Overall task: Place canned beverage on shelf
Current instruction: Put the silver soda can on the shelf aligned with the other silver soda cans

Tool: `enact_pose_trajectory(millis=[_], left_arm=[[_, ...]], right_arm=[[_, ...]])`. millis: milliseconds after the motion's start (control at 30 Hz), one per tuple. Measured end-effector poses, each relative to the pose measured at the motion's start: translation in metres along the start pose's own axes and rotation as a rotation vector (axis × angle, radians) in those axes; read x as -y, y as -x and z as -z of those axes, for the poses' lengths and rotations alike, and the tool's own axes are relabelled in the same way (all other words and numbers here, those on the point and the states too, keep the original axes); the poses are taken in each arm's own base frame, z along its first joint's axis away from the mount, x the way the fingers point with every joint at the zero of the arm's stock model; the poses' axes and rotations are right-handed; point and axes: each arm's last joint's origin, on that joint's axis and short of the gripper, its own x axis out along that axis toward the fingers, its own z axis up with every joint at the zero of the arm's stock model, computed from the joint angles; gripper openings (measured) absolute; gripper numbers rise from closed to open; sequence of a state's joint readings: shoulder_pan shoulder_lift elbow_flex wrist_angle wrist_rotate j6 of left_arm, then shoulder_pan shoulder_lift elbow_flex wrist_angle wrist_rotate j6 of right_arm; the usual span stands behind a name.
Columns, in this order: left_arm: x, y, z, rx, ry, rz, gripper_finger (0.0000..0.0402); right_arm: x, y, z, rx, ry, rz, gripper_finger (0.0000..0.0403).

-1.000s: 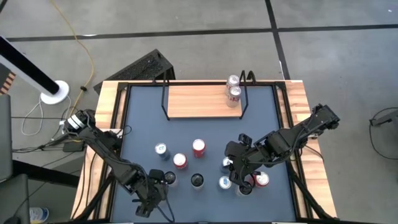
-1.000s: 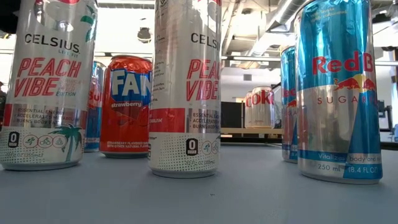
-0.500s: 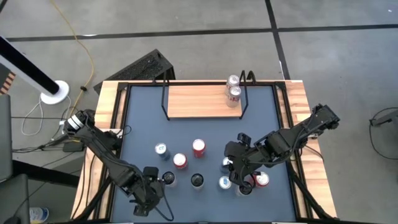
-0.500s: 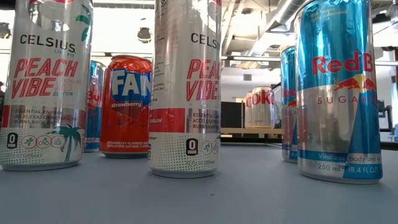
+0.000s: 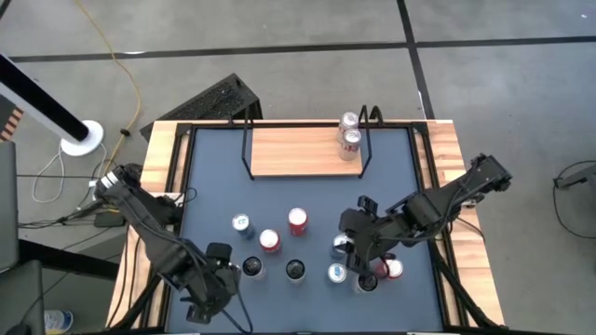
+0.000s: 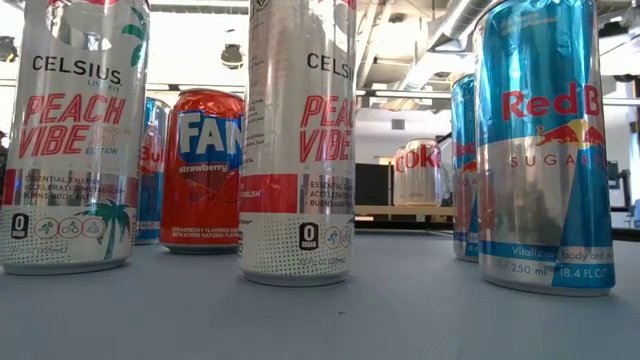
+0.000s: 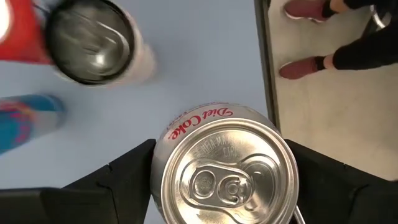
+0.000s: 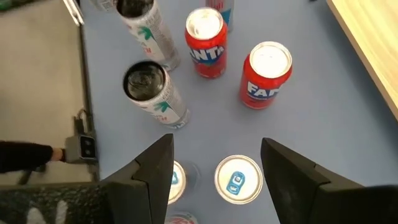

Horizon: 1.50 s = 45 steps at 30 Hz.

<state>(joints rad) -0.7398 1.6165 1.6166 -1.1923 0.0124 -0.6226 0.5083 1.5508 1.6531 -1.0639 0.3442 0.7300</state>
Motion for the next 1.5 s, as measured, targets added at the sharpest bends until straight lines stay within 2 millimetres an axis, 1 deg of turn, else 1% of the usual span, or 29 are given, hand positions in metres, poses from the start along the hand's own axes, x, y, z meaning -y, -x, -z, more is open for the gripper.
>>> enact_pose_trajectory(millis=[67,167,267,333,433,600,733,867,1000,1167,1367,1500], left_arm=[[-0.003,0.017,-0.005,0.021,0.008,-0.019,0.0293],[-0.014,0.04,-0.013,0.056,0.019,-0.074,0.0293],[-0.03,0.06,-0.022,0.102,0.055,-0.132,0.0293],[-0.044,0.07,-0.03,0.141,0.093,-0.171,0.0293],[-0.069,0.077,-0.043,0.188,0.15,-0.215,0.0293],[-0.116,0.085,-0.061,0.254,0.266,-0.267,0.0293],[-0.155,0.094,-0.071,0.318,0.365,-0.313,0.0293],[-0.192,0.101,-0.08,0.395,0.429,-0.361,0.0293],[-0.225,0.099,-0.092,0.436,0.423,-0.395,0.0293],[-0.265,0.076,-0.108,0.399,0.441,-0.36,0.0293],[-0.299,0.051,-0.134,0.428,0.411,-0.357,0.0293],[-0.319,0.035,-0.155,0.411,0.389,-0.373,0.0293]], right_arm=[[0.003,0.006,0.0,0.001,-0.023,-0.004,0.0225],[0.007,0.017,0.0,0.017,-0.072,-0.025,0.0225],[0.01,0.034,0.003,0.032,-0.127,-0.057,0.0225],[0.011,0.045,0.006,0.044,-0.143,-0.078,0.0225],[0.012,0.057,0.013,0.061,-0.149,-0.08,0.0225],[0.017,0.076,0.029,0.025,-0.181,-0.062,0.0225],[0.023,0.092,0.039,0.005,-0.22,-0.074,0.0225],[0.027,0.104,0.044,0.031,-0.244,-0.079,0.0225],[0.03,0.111,0.045,0.082,-0.268,-0.071,0.0225],[0.031,0.111,0.045,0.101,-0.287,-0.059,0.0225],[0.029,0.104,0.042,0.104,-0.315,-0.036,0.0225],[0.029,0.105,0.041,0.119,-0.331,-0.037,0.0225]])
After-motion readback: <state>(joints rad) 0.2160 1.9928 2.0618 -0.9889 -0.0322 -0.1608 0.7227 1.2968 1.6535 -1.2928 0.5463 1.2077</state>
